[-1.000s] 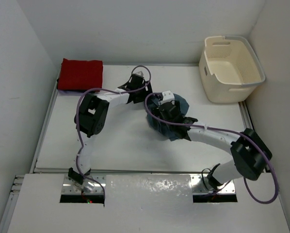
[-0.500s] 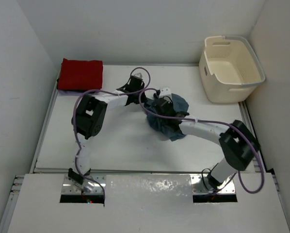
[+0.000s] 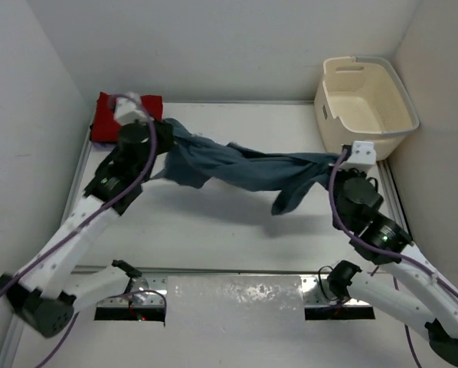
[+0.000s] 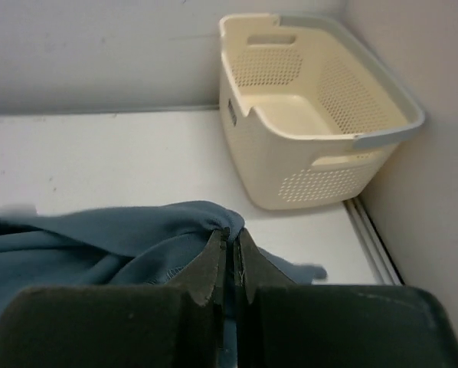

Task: Fold and stack the t-shirts
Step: Flatten out the tshirt

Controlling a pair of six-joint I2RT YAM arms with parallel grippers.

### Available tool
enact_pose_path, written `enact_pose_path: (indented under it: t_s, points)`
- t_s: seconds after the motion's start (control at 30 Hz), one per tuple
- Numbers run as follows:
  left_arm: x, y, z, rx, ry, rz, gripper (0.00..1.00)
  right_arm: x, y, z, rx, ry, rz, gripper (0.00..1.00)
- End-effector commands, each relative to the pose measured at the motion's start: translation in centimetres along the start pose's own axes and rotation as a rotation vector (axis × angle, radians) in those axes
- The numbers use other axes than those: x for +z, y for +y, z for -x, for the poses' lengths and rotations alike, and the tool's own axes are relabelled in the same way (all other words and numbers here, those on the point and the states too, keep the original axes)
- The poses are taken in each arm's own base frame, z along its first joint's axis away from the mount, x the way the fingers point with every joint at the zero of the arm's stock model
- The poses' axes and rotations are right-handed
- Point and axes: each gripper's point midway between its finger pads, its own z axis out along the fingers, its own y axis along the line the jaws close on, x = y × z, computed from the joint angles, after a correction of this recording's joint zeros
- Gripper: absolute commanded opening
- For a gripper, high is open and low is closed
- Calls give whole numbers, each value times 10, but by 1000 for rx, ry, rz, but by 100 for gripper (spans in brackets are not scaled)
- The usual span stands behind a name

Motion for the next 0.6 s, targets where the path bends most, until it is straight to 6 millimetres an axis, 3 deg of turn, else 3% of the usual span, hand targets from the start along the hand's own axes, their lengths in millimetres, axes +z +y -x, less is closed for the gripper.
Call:
enact_pose_path:
  t_s: [0.0,0.03,0.13,0.23,0.33,0.43,0.57]
  points:
    - [-61,21,64,-70,-212,35,0,-16,-44,35,0,-74,-113,0]
    - [-88,28,85,-111,-280,28,0,-18,-46,42,11,-92,-108,0]
    - [-131,30,107,-181,-328,-37,0,-25,-48,62,27,-116,-63,0]
    - [-157,32,120,-235,-393,-100,0,-26,-48,75,21,-112,-56,0]
    - [-144,38,113,-222,-371,-38,0,-22,-55,72,-35,-85,-126,0]
    - [-123,46,99,-204,-334,46,0,-14,-47,71,-77,-69,-139,0]
    - [-66,56,56,-133,-234,198,0,8,-31,55,-153,-16,-193,0]
